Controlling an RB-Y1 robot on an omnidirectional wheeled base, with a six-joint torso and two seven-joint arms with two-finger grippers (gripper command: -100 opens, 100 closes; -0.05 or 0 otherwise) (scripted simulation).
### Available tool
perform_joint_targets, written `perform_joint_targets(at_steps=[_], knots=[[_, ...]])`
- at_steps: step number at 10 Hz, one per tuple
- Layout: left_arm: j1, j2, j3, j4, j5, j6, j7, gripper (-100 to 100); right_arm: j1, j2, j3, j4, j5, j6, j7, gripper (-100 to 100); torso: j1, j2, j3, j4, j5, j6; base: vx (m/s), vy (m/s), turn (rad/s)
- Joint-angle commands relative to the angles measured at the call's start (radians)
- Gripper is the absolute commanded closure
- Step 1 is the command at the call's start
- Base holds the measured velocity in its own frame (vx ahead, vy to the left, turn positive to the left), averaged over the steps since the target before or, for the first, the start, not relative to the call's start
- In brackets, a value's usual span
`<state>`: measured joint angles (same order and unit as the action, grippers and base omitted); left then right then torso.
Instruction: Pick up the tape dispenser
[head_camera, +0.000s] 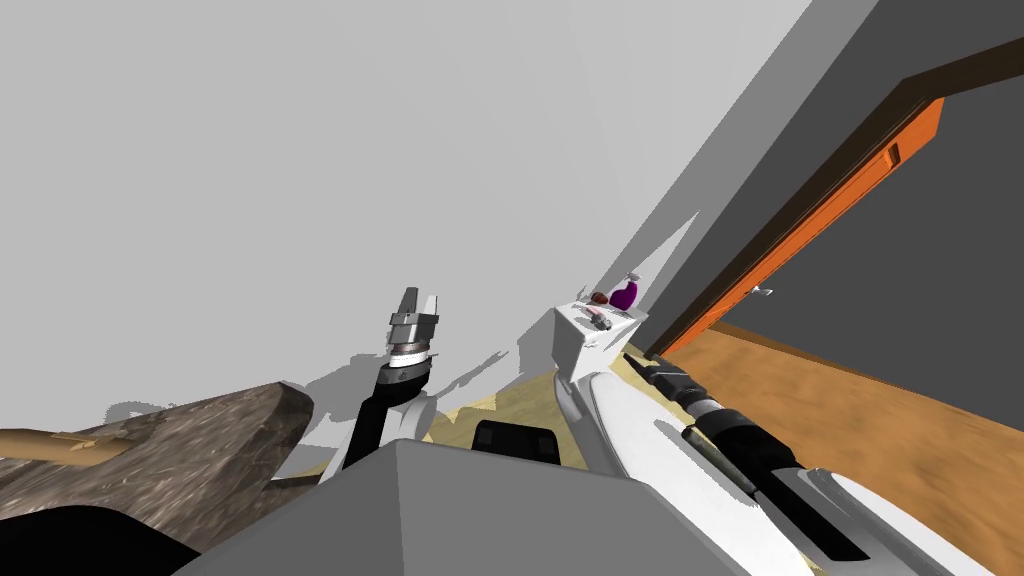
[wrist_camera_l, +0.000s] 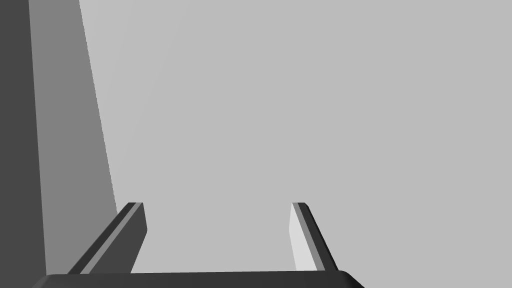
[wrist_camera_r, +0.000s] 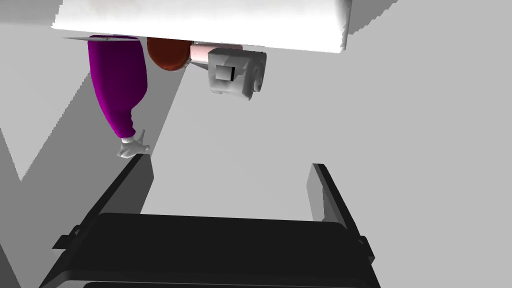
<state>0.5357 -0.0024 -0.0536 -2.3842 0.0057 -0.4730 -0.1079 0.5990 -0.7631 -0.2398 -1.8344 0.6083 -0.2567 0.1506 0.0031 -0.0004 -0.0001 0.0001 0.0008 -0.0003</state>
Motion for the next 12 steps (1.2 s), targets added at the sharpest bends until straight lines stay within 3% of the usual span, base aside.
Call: perform_joint_targets(at_steps=[1, 3, 6, 7, 12], knots=[[0.0, 0.0, 0.0, 0.0, 0.0, 0.0, 0.0, 0, 0.007, -0.048, -0.011, 0.031, 0.036, 0.001, 0.031, -100, 0.0, 0.0, 0.0, 0.0, 0.0, 0.0, 0.002, 0.038, 0.014], [0.0, 0.0, 0.0, 0.0, 0.0, 0.0, 0.0, 0, 0.007, -0.084, -0.019, 0.059, 0.065, 0.002, 0.058, -100, 0.0, 0.0, 0.0, 0.0, 0.0, 0.0, 0.002, 0.039, 0.016], [0.0, 0.0, 0.0, 0.0, 0.0, 0.0, 0.0, 0, 0.004, -0.178, -0.035, 0.137, 0.146, -0.002, 0.143, -100, -0.001, -0.001, 0.0, 0.0, 0.0, 0.0, 0.015, 0.033, 0.034], [0.0, 0.0, 0.0, 0.0, 0.0, 0.0, 0.0, 0, 0.004, -0.185, -0.035, 0.137, 0.146, -0.002, 0.143, -100, -0.001, -0.002, -0.001, 0.0, 0.0, 0.0, 0.02, 0.028, 0.016], [0.0, 0.0, 0.0, 0.0, 0.0, 0.0, 0.0, 0, -0.014, -0.316, -0.043, 0.246, 0.255, -0.028, 0.292, -100, -0.001, -0.003, -0.002, -0.001, 0.0, 0.0, 0.037, 0.025, 0.054]])
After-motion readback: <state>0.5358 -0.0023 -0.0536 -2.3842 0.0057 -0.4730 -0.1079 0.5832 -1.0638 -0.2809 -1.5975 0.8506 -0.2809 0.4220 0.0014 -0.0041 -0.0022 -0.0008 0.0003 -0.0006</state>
